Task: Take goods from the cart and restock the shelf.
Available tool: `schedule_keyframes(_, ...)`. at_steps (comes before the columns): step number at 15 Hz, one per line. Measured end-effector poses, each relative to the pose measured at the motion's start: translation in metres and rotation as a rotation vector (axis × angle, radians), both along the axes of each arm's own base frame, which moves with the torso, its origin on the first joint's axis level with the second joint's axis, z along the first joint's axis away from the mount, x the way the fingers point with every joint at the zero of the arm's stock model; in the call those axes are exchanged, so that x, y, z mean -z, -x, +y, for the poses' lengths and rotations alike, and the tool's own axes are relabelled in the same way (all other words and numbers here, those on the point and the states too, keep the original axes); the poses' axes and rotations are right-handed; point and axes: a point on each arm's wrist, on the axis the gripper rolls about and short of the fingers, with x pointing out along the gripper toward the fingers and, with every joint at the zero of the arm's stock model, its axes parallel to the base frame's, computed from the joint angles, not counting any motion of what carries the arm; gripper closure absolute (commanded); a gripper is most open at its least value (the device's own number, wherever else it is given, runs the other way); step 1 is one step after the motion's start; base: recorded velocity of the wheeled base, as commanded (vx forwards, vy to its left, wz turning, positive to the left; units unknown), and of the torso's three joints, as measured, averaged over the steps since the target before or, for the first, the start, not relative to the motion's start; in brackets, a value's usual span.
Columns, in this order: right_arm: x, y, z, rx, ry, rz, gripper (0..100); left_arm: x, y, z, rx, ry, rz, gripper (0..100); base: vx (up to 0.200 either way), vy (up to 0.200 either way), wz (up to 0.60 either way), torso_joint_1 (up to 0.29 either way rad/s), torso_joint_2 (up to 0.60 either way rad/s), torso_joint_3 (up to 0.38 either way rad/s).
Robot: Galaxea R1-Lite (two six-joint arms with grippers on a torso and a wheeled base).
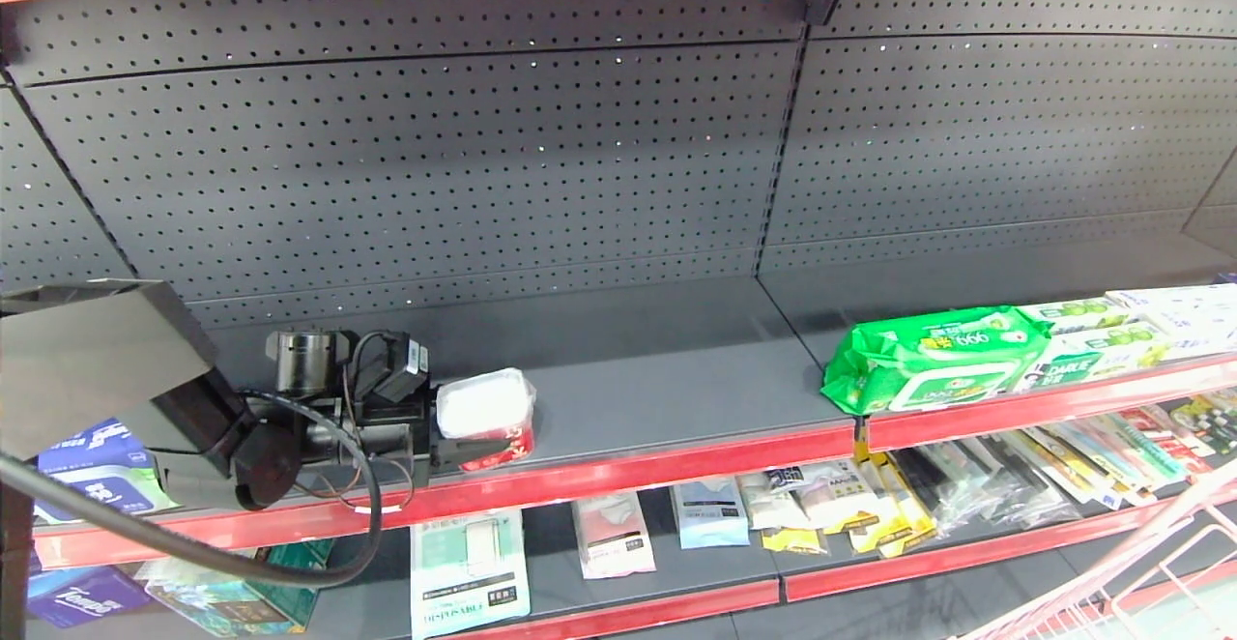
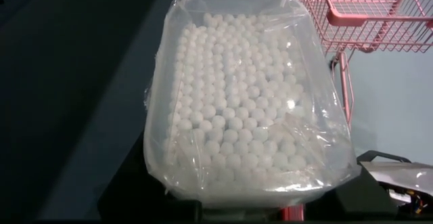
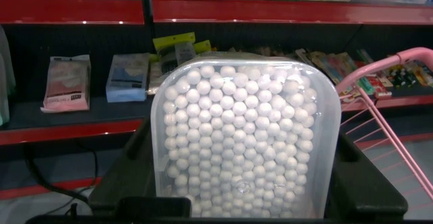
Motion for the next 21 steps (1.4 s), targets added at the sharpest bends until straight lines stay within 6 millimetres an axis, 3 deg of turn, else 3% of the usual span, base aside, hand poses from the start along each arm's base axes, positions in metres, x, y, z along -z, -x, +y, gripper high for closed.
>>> schedule_keyframes(1,0.0,0.0,0.0,0.0,0.0,0.0,100,0.0,0.0,0.0,0.001,0.0,0.001,100,0.0,0.0,0.0,0.0,0.0,0.0)
schedule_keyframes(2,0.0,0.0,0.0,0.0,0.0,-0.001,100,0.0,0.0,0.0,0.001,-0.001,-0.003,0,0.0,0.0,0.0,0.0,0.0,0.0)
schedule_keyframes(9,0.0,0.0,0.0,0.001,0.001,-0.004,100,-0.004,0.001,0.001,-0.004,0.003,-0.003,0,0.0,0.0,0.0,0.0,0.0,0.0)
schedule_keyframes(21,0.0,0.0,0.0,0.0,0.0,-0.001,100,-0.011,0.0,0.028,-0.077,0.006,-0.019,0,0.0,0.0,0.0,0.0,0.0,0.0)
